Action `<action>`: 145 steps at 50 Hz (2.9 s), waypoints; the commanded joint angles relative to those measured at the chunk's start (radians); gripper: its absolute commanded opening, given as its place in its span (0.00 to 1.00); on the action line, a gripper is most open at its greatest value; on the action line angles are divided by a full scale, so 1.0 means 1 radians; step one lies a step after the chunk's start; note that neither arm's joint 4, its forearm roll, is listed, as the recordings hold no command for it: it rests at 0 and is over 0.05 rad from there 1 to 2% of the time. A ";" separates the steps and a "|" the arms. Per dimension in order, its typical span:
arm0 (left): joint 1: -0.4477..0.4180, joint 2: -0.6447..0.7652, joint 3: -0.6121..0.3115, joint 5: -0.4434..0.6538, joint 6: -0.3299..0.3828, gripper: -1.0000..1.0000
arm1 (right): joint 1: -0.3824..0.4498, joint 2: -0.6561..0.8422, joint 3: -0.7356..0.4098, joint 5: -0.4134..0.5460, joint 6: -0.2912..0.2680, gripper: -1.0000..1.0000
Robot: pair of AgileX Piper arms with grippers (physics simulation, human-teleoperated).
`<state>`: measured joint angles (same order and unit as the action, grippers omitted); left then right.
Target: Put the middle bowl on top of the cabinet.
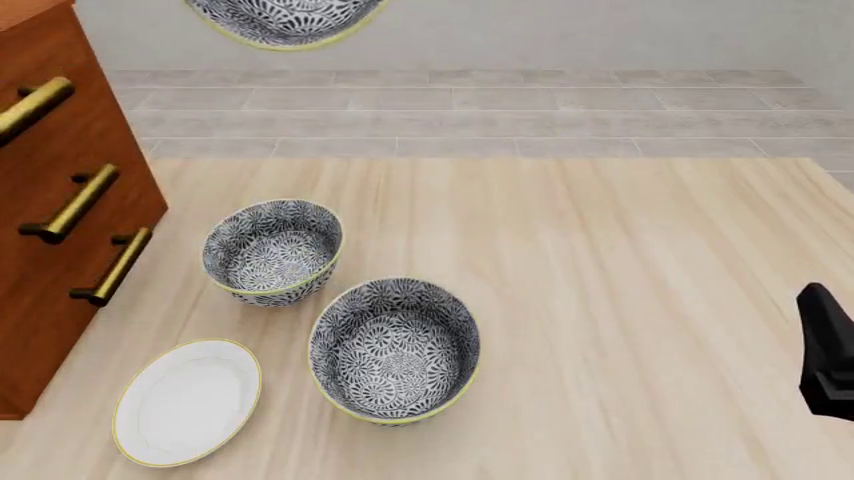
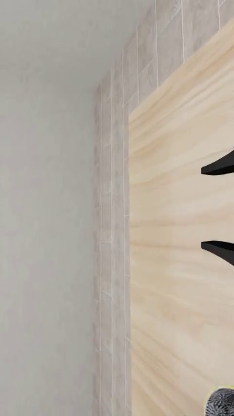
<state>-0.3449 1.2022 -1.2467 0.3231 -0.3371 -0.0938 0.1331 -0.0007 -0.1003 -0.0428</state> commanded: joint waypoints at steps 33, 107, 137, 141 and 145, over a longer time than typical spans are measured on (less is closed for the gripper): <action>0.243 -0.023 -0.148 0.157 -0.046 0.00 | 0.000 -0.015 0.000 0.009 0.003 1.00; 0.594 0.098 -0.344 0.378 -0.267 0.00 | -0.007 -0.067 -0.004 0.045 -0.018 1.00; 0.717 0.124 -0.372 0.402 -0.327 0.00 | -0.007 -0.079 -0.007 0.057 -0.018 1.00; 0.727 0.121 -0.369 0.402 -0.333 0.00 | -0.006 -0.079 -0.006 0.058 -0.018 1.00; 0.736 0.121 -0.373 0.406 -0.336 0.00 | -0.005 -0.078 -0.006 0.057 -0.019 1.00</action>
<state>0.3584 1.3266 -1.6098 0.7263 -0.6661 -0.0993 0.0543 -0.0066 -0.0432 -0.0608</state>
